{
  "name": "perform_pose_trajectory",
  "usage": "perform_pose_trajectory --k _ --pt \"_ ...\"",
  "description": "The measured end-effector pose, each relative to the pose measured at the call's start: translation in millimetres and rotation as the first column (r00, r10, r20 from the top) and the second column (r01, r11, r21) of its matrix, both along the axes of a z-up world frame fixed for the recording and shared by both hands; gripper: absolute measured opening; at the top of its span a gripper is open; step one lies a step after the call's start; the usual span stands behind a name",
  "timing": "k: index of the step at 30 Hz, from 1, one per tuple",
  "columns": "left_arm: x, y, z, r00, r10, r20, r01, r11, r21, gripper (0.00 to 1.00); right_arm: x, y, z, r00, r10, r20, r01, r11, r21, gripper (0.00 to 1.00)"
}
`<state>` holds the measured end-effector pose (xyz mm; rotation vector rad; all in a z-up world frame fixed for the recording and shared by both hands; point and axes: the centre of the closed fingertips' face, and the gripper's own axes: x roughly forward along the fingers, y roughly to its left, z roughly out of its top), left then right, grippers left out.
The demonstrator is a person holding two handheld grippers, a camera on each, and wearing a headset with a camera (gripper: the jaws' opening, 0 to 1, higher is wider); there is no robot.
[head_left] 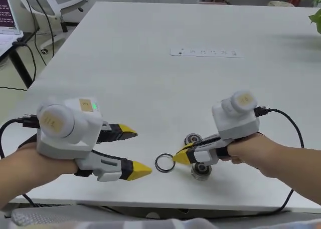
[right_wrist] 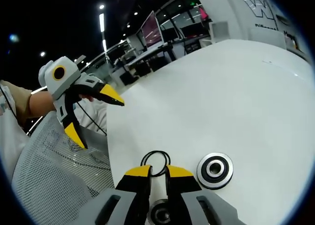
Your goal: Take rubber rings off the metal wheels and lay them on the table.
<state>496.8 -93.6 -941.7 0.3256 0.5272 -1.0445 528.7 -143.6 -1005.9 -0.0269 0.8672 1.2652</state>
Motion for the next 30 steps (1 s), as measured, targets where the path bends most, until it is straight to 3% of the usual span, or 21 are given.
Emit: perform_pose_trajectory --k 14,30 --pt "8.9 -0.4 0.2 1.0 0.011 -0.009 -0.011 1.0 -0.003 0.54 -0.9 -8.2 30.5 0.999 -0.014 0.053 0.011 0.998 0.058 0.18" --pt "27.1 -8.7 -4.2 1.0 0.013 -0.022 -0.013 1.0 0.007 0.53 11.0 -37.0 36.4 0.993 -0.046 0.11 0.042 0.999 0.035 0.21"
